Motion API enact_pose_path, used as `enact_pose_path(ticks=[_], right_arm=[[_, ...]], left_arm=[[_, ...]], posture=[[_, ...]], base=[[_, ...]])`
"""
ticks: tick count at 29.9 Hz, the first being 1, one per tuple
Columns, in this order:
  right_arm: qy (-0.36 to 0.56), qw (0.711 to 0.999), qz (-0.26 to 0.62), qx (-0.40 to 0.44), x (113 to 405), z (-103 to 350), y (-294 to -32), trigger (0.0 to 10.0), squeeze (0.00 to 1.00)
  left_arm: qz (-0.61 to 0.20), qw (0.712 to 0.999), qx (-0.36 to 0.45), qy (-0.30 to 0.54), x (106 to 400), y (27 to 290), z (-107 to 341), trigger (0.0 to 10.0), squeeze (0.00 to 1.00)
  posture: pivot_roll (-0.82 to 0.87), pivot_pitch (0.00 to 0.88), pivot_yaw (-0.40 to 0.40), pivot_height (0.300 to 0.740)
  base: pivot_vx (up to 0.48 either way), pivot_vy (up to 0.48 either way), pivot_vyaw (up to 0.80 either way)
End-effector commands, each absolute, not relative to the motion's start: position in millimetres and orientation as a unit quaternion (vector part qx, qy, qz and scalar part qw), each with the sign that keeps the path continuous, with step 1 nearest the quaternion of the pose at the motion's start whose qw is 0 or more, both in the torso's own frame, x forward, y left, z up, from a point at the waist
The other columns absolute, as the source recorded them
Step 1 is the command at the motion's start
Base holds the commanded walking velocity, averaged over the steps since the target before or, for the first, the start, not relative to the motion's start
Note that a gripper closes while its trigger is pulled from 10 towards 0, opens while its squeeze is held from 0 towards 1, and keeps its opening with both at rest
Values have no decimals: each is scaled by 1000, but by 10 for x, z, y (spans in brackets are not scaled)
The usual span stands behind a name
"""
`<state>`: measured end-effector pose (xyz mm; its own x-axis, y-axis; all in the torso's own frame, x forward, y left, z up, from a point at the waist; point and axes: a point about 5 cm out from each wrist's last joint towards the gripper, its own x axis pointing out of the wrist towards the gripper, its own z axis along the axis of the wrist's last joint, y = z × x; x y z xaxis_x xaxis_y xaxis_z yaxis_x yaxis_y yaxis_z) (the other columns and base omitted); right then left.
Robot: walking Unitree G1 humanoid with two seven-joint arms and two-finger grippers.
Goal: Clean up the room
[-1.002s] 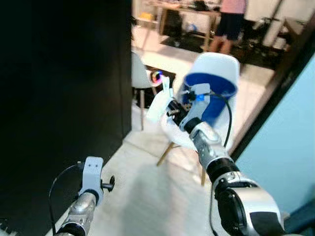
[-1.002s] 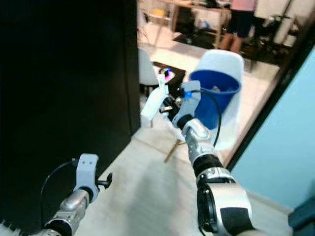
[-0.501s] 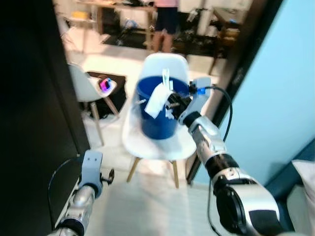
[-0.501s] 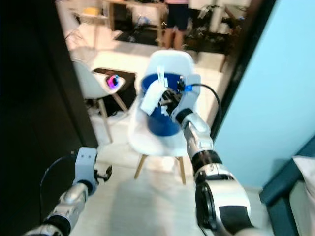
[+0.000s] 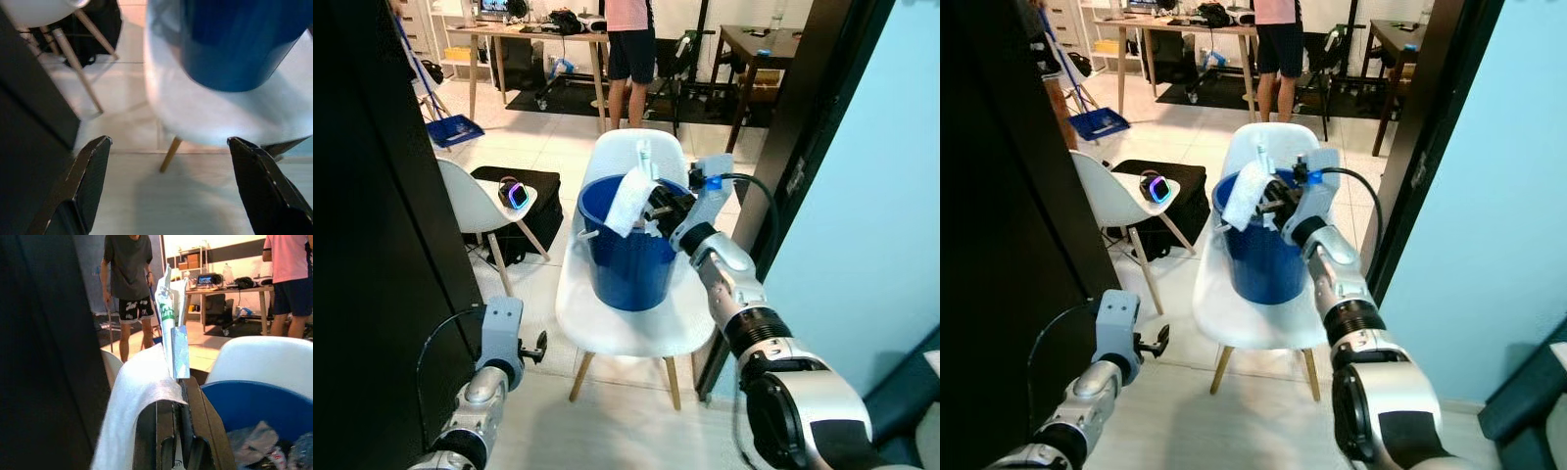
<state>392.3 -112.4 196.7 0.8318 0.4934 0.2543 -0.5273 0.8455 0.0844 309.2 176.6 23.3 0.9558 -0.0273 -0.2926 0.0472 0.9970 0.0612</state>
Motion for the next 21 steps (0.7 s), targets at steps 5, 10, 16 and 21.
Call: enact_pose_path(ticks=[5,10,16,21], right_arm=[[-118,952,271,76,3918,1994,-1059,10000,0],[-113,953,270,76,3923,1989,-1061,10000,0],[-107,955,268,74,3920,1968,-1059,10000,0],[-103,957,262,74,3923,1958,-1070,10000,0]], left_arm=[[-16,987,32,156,3068,1775,197,10000,0],[-17,987,32,155,3078,1774,207,10000,0],[-15,988,30,154,3086,1779,216,10000,0],[-14,988,28,154,3089,1777,219,10000,0]], posture=[[21,0,-62,740],[20,0,-62,740],[18,0,-61,740],[17,0,-61,740]], base=[[393,0,0],[394,0,0],[394,0,0],[395,0,0]])
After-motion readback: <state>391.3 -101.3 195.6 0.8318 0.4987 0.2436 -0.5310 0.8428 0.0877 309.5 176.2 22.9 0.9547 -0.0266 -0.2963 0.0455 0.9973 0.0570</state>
